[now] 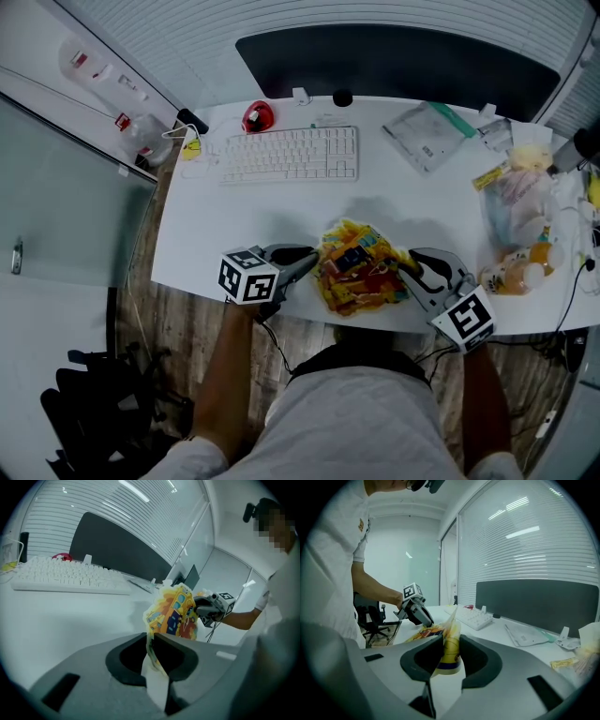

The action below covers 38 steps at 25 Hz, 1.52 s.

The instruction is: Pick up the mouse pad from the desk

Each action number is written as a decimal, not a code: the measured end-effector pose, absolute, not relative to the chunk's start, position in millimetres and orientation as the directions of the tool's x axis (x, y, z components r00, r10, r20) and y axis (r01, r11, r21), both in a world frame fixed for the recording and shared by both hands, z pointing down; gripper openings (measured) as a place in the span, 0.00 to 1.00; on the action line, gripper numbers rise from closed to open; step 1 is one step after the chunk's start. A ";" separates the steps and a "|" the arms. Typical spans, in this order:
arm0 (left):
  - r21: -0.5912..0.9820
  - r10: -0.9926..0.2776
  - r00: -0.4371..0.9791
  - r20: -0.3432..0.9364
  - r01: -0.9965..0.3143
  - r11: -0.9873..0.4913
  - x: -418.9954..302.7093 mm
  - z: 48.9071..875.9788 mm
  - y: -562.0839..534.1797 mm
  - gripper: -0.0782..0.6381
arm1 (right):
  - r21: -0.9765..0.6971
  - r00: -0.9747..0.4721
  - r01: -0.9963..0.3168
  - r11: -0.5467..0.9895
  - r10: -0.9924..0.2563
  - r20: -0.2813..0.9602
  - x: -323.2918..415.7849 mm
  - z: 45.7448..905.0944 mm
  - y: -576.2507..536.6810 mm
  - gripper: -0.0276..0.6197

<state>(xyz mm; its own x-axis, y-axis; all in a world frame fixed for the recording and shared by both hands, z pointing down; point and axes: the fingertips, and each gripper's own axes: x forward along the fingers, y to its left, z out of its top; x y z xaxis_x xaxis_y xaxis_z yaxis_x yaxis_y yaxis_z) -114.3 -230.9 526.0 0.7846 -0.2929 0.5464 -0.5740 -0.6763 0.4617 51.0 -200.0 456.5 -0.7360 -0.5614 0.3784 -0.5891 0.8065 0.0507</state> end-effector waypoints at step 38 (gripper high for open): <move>-0.034 -0.338 0.865 0.372 -0.351 -0.936 -93.5 369.8 -204.5 0.14 | 0.012 -0.687 -0.683 0.731 -0.647 0.332 72.4 443.9 -240.1 0.36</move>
